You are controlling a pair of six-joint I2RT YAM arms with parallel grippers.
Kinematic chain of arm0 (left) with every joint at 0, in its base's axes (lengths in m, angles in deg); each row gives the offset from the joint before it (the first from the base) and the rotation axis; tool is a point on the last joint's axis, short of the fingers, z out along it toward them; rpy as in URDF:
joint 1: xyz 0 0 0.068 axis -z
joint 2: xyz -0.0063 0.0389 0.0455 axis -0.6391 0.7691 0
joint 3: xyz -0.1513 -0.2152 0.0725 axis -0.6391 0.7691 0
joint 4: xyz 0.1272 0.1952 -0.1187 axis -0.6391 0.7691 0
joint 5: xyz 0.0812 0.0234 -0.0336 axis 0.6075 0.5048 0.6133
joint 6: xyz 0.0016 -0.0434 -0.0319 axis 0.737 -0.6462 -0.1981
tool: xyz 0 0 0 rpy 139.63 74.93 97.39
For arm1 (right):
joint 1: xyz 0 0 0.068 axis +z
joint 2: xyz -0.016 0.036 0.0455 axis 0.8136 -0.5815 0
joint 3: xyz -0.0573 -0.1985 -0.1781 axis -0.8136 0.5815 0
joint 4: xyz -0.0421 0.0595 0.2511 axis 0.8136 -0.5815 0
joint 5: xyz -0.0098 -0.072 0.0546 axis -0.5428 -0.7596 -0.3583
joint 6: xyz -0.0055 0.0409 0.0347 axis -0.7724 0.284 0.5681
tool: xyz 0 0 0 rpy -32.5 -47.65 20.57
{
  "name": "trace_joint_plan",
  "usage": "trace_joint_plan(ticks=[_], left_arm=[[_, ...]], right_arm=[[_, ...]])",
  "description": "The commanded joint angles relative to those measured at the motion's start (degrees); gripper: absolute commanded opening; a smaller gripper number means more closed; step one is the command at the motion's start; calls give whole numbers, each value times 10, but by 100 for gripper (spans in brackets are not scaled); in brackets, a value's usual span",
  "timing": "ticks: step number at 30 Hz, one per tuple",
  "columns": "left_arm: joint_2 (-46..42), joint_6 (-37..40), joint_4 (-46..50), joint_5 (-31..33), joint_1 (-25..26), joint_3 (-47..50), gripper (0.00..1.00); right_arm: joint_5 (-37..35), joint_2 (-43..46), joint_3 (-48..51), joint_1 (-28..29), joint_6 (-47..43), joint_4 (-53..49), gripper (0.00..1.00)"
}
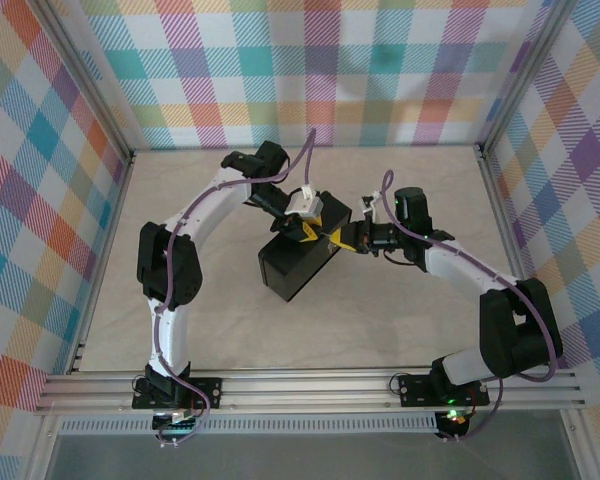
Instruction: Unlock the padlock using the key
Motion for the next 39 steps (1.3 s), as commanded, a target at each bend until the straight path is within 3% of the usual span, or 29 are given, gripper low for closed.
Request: trace_joint_plan(ticks=[1,23,33,36,39], left_arm=[[3,2,10,3,7,17,32],[-9,-8,-21,-31,10,47,31],[-4,-18,-30,-53,1,49,30],[0,-18,-27,-59,1,42,30],[0,-16,-25,-67,1,40,30]], right_arm=[[13,-9,-27,15,5,28,2],[-23,-36,-74,84,67,49,3],[-21,-30,-60,84,210,154,3],[-32,-19,-63,91,213,126,3],[-60,-10,-76,103,144,41,3]])
